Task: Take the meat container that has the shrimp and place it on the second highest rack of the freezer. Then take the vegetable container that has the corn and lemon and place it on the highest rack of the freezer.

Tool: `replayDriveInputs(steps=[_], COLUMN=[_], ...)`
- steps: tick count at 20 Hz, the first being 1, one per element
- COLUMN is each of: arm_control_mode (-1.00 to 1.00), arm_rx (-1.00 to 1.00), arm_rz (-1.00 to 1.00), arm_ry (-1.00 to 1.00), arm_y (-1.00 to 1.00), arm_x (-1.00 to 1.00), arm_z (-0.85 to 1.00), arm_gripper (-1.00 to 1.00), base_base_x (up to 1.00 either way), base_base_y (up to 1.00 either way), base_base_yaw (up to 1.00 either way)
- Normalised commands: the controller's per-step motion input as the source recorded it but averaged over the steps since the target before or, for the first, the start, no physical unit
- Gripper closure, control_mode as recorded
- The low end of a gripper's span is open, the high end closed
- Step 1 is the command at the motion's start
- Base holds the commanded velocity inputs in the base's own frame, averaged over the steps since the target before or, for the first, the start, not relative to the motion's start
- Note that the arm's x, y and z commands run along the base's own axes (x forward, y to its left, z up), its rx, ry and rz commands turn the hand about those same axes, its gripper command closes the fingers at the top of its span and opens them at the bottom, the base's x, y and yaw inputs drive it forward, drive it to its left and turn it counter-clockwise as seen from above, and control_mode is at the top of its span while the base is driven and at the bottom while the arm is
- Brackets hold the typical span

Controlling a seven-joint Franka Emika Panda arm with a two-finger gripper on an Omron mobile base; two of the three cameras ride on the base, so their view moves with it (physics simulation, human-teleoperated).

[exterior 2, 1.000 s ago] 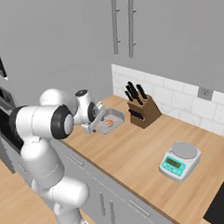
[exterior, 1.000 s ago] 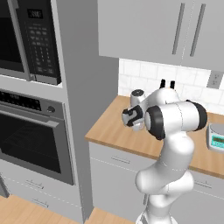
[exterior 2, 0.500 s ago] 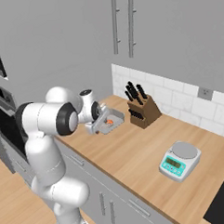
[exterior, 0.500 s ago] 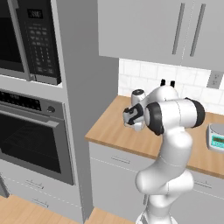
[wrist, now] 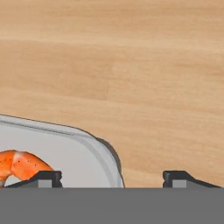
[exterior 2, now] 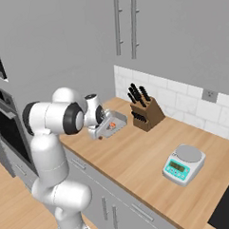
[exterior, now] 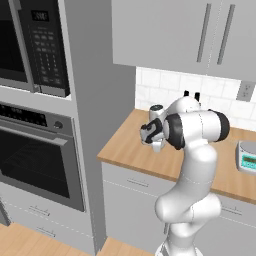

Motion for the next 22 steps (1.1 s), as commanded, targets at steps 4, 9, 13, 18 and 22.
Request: replayDriveInputs(steps=[4, 9, 13, 18, 22], arm_control_mode=[-1.0, -1.0, -1.0, -1.0, -1.0], arm_rx=[0.0, 0.01, 0.0, 0.0, 0.03], arm_rz=[-0.3, -0.34, -0.25, -0.03, 0.13], arm_ry=[-0.02, -0.14, -0.13, -0.01, 0.0], arm_y=[0.55, 0.21, 0.19, 0.06, 0.07], arm_x=[0.01, -0.08, -0.08, -0.32, -0.89], arm_z=[-0.45, -0.42, -0.09, 0.32, 0.71], arm_gripper=[1.0, 1.0, 1.0, 1.0, 1.0], base_base_x=[0.0, 0.0, 0.0, 0.0, 0.0], base_base_y=[0.0, 0.0, 0.0, 0.0, 0.0], base_base_yaw=[0.0, 0.0, 0.0, 0.0, 0.0])
